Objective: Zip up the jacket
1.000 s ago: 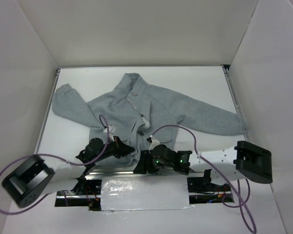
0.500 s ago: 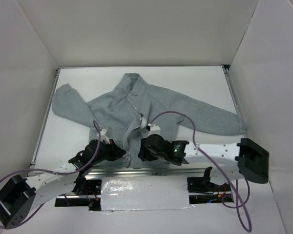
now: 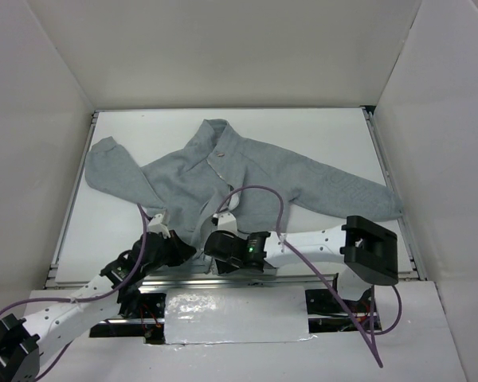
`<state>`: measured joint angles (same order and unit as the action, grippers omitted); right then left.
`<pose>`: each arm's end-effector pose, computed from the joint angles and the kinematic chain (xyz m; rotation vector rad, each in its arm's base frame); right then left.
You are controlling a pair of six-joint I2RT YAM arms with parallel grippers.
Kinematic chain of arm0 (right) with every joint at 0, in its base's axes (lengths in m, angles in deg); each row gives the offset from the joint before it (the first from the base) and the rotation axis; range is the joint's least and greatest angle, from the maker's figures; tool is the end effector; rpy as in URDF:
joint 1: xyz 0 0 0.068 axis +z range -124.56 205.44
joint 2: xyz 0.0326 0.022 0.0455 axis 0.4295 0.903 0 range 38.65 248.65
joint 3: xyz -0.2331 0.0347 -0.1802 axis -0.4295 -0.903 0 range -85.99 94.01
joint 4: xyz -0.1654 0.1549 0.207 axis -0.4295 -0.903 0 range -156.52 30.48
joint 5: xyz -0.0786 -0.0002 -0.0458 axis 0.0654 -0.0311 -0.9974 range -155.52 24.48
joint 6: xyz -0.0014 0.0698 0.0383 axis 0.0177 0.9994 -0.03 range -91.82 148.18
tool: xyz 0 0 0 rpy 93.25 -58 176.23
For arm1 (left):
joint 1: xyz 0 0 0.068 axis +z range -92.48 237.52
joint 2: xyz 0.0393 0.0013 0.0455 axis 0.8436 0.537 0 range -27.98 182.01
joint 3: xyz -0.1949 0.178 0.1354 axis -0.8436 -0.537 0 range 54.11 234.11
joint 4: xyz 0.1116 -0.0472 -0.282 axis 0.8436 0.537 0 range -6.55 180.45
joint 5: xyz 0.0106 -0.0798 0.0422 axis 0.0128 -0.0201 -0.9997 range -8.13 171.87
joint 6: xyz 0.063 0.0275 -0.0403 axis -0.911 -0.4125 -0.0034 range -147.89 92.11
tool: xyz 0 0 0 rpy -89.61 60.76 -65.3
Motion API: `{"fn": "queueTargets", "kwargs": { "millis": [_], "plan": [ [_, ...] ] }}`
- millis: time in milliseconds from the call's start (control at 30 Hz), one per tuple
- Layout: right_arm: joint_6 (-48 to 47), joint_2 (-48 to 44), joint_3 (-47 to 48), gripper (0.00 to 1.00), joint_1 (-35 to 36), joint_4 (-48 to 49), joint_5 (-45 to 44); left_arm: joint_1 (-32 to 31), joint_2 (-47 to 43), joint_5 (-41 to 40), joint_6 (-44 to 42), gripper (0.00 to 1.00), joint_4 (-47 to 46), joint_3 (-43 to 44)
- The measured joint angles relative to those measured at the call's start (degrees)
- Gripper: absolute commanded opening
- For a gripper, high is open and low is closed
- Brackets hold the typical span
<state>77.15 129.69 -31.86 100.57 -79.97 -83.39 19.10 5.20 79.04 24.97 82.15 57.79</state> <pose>0.1155 0.3530 0.1567 -0.4656 2.5259 0.4744 0.1499 -0.1146 0.1119 -0.3083 2.1750 -0.9019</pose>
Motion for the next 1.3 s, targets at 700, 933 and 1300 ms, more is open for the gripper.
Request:
{"fn": "queueTargets", "kwargs": {
  "millis": [700,933,1300],
  "plan": [
    [3.32,9.46,5.27,0.47,1.99,-5.84,-3.78,0.00,1.18,0.33,-0.46,0.00,-0.42,0.09],
    [5.40,10.86,7.08,0.47,2.21,-7.63,-4.57,0.00,1.14,0.46,-0.66,0.00,-0.44,0.09],
    [8.50,10.82,7.23,0.47,2.89,-8.11,-6.14,0.00,1.53,0.96,-1.73,0.00,-1.25,0.09]
  ]
}}
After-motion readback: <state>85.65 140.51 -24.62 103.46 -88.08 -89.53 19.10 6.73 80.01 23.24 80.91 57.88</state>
